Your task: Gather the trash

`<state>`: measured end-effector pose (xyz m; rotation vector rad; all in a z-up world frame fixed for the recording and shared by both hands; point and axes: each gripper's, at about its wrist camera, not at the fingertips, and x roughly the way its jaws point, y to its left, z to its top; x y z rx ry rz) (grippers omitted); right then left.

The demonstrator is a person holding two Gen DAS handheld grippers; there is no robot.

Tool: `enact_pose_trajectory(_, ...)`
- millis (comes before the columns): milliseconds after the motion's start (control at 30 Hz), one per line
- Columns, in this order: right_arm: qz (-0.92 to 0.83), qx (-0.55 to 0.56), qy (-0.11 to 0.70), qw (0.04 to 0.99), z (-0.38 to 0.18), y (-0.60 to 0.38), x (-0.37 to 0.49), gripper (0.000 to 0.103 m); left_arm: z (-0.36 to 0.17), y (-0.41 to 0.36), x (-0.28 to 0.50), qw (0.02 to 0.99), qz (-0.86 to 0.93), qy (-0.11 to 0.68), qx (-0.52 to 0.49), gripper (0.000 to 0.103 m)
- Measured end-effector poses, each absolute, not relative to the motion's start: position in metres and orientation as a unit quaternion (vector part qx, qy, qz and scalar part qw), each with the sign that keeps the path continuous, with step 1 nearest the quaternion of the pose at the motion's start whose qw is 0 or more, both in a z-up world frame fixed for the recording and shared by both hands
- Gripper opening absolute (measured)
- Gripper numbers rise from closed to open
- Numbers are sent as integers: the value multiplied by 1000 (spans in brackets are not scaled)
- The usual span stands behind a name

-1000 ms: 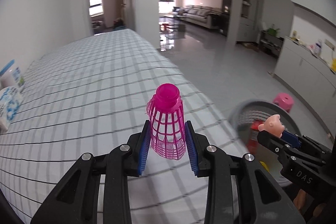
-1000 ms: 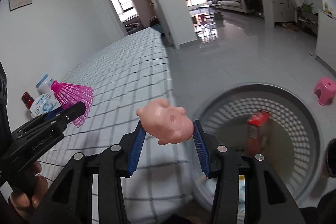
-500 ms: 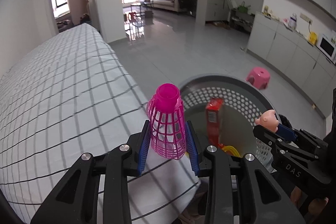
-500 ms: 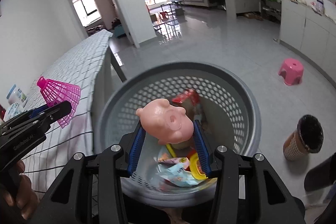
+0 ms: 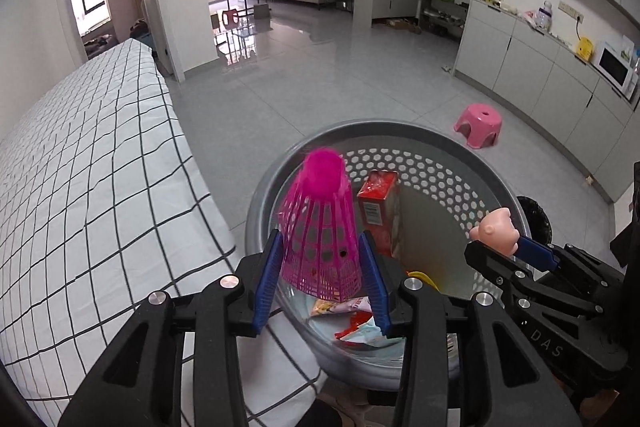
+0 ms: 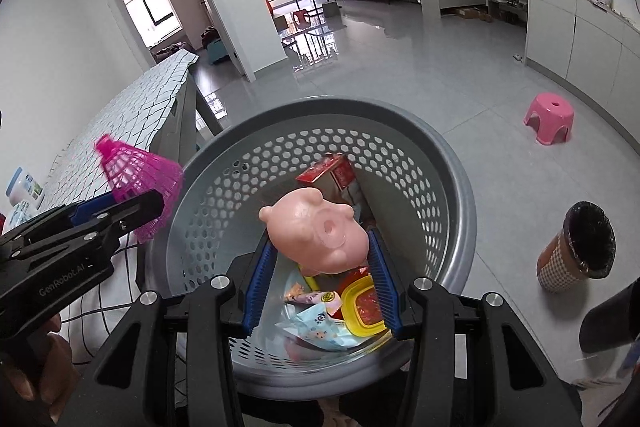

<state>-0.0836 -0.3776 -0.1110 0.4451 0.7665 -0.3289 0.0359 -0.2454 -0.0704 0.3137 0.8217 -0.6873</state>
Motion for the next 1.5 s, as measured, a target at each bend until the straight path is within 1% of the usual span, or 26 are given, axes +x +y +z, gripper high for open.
enact_pose_trajectory(33, -159, 215, 369, 890, -111, -379, -85, 45, -71, -247, 36, 848, -325, 390, 150, 42)
enact_pose_trajectory(67, -160, 216, 368, 890, -110, -380, -86, 51, -71, -247, 35, 848, -325, 389, 151, 44)
enact_pose_trajectory(100, -162, 217, 365, 891, -109, -381, -87, 61, -71, -247, 35, 849, -325, 389, 151, 49)
enact_pose_trajectory(133, -165, 216, 360, 893, -108, -381, -89, 65, -71, -247, 35, 850, -324, 388, 150, 58)
enact_pose_trajectory(167, -169, 216, 354, 894, -107, -382, -91, 67, -71, -246, 35, 850, -324, 387, 148, 61)
enact_pose_trajectory(200, -169, 217, 352, 895, -106, -382, -92, 67, -70, -246, 35, 852, -323, 385, 146, 63)
enact_pose_trajectory(367, -171, 220, 352, 894, -104, -383, -94, 67, -68, -242, 33, 855, -317, 383, 145, 65)
enact_pose_trajectory(433, -170, 219, 351, 894, -103, -381, -95, 67, -67, -241, 33, 857, -313, 382, 143, 69)
enact_pose_trajectory(533, -170, 217, 352, 895, -101, -378, -95, 67, -66, -237, 33, 859, -310, 382, 140, 72)
enact_pose_trajectory(767, -170, 211, 352, 896, -99, -373, -97, 67, -67, -230, 36, 859, -306, 388, 133, 74)
enact_pose_trajectory(1000, -171, 209, 352, 896, -96, -370, -98, 67, -66, -224, 34, 868, -292, 380, 133, 81)
enact_pose_trajectory(1333, -172, 208, 351, 897, -95, -369, -97, 67, -63, -217, 34, 874, -283, 374, 127, 86)
enact_pose_trajectory(1433, -171, 210, 351, 896, -94, -369, -97, 68, -62, -216, 34, 875, -280, 374, 127, 90)
enact_pose_trajectory(1500, -170, 211, 350, 897, -93, -368, -98, 72, -61, -215, 33, 877, -277, 372, 127, 91)
